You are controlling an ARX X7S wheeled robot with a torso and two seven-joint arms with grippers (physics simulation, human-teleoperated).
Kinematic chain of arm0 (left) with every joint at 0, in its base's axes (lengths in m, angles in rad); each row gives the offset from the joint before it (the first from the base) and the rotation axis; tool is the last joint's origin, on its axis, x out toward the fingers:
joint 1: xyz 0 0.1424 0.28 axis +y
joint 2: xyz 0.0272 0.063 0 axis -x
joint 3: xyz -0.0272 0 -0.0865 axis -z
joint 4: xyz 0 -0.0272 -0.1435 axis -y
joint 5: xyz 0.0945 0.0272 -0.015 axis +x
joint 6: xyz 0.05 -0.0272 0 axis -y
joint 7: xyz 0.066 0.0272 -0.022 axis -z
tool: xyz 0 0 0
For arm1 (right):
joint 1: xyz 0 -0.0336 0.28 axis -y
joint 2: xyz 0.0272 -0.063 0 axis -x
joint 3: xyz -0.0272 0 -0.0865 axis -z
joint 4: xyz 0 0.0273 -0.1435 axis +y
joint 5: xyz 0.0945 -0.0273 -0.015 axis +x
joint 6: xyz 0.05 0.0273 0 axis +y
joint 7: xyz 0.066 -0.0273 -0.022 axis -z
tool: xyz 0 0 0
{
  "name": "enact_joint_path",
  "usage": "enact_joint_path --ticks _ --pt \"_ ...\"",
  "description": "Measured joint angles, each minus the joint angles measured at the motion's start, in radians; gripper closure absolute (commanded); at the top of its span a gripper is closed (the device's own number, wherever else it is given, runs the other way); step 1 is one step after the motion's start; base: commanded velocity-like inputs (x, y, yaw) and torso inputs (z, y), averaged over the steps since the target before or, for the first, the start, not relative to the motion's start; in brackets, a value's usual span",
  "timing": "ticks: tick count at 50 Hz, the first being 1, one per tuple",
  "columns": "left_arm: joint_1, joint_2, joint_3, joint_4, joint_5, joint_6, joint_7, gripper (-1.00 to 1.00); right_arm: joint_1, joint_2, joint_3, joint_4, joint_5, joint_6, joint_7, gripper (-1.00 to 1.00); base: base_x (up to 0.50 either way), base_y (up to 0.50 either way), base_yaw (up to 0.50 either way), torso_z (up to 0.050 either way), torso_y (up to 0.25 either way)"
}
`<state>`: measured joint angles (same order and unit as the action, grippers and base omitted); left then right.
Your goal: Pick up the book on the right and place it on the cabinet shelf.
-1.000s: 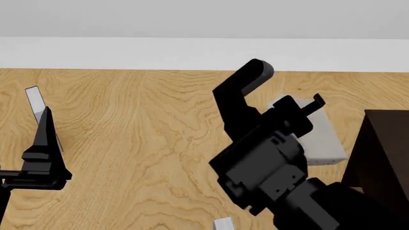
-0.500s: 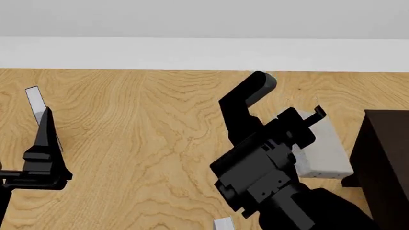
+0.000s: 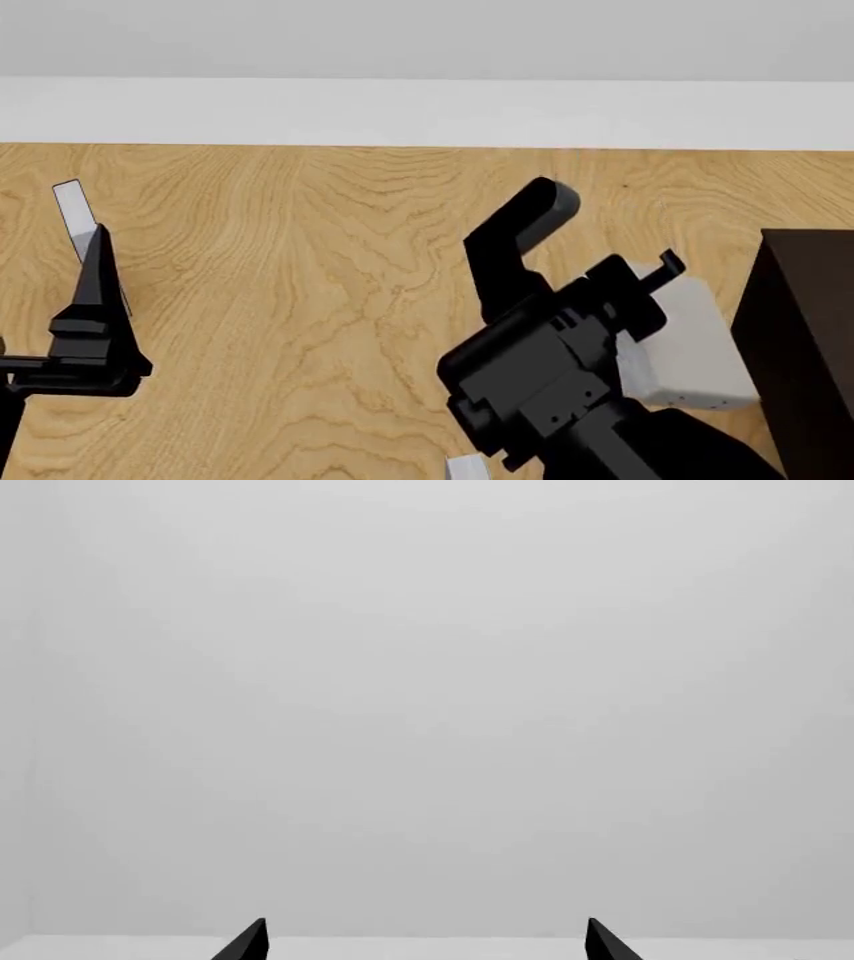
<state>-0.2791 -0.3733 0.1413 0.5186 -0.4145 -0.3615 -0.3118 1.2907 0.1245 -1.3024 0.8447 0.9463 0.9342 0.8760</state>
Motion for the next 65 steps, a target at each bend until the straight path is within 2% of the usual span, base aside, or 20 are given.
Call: enact_joint_path --ticks 39,65 --pt "0.000 -0.006 0.015 -0.002 0.000 0.006 -0.008 -1.00 -0.030 0.044 0.025 -0.014 0.017 0.065 0.068 1.00 0.00 0.00 0.00 0.001 0.001" --pt "-0.004 -0.010 0.023 -0.012 0.001 0.013 -0.012 -1.00 -0.033 -0.021 -0.007 0.194 -0.042 -0.012 -0.028 1.00 0.00 0.00 0.00 0.000 0.002"
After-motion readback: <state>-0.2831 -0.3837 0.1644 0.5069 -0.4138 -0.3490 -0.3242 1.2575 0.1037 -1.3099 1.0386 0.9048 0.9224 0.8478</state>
